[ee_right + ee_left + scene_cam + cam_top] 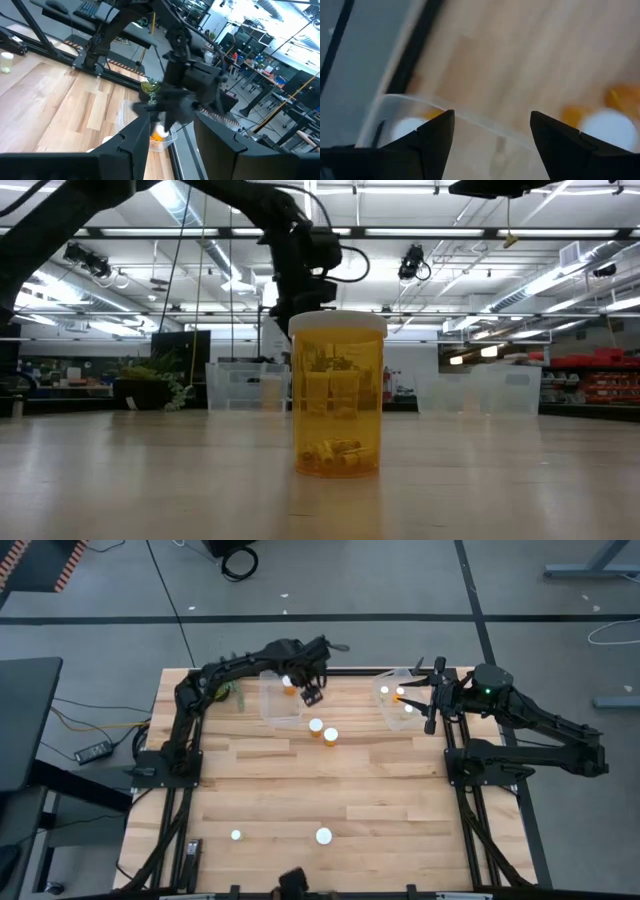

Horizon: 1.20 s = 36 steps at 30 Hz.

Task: Pick and place medicine bottles into bin by pill shape (circle, oval)
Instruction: Put the big pill bottle into the left transparent bin

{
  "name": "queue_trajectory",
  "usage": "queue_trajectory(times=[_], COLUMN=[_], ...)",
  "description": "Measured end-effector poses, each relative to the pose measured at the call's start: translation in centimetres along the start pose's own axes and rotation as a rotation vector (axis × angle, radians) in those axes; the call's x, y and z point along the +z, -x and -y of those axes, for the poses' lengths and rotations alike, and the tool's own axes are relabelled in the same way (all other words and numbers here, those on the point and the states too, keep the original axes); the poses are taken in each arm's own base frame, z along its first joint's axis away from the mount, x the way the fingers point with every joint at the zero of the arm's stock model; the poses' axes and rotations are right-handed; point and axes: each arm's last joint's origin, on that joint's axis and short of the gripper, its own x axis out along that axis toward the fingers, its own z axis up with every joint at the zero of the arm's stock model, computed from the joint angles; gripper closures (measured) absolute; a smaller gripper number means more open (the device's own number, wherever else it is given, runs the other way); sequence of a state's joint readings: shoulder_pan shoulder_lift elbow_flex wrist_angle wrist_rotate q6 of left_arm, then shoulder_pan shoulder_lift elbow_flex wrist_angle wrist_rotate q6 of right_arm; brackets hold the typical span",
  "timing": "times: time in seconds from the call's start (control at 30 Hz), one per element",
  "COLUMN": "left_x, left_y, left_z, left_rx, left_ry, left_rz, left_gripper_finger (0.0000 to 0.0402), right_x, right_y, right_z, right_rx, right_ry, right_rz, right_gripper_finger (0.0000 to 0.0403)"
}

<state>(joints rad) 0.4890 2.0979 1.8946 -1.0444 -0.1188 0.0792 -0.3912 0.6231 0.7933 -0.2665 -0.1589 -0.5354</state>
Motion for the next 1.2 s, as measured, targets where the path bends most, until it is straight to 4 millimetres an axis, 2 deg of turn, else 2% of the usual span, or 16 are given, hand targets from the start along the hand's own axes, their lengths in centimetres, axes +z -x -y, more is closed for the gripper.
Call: queue_trajectory(times=[0.23, 0.57, 1.0, 1.2], left_x=[-0.9, -1.6, -2.0, -1.7], left_y=[0.5, 0.4, -4.3, -5.2], left_z=[4.6, 8.6, 9.9, 10.1], left_rx=[-0.039, -0.066, -0.082, -0.083], left_ry=[-0.181, -0.31, -0.419, -0.433], left_rz=[-0.089, -0.151, -0.265, -0.24], left_gripper_finger=[0.0128, 0.0101, 0.0095, 0.01], right_x=[0.0, 0.0, 0.0, -0.1], right_y=[0.0, 0.0, 0.0, -0.1], right_z=[0.0, 0.0, 0.0, 0.0], right_rx=[0.0, 0.0, 0.001, 0.003], right_ry=[0.0, -0.003, -0.002, -0.002], right_rz=[0.0, 0.0, -0.001, -0.005], right_gripper_finger=[0.0242, 0.0242, 0.0242, 0.0242])
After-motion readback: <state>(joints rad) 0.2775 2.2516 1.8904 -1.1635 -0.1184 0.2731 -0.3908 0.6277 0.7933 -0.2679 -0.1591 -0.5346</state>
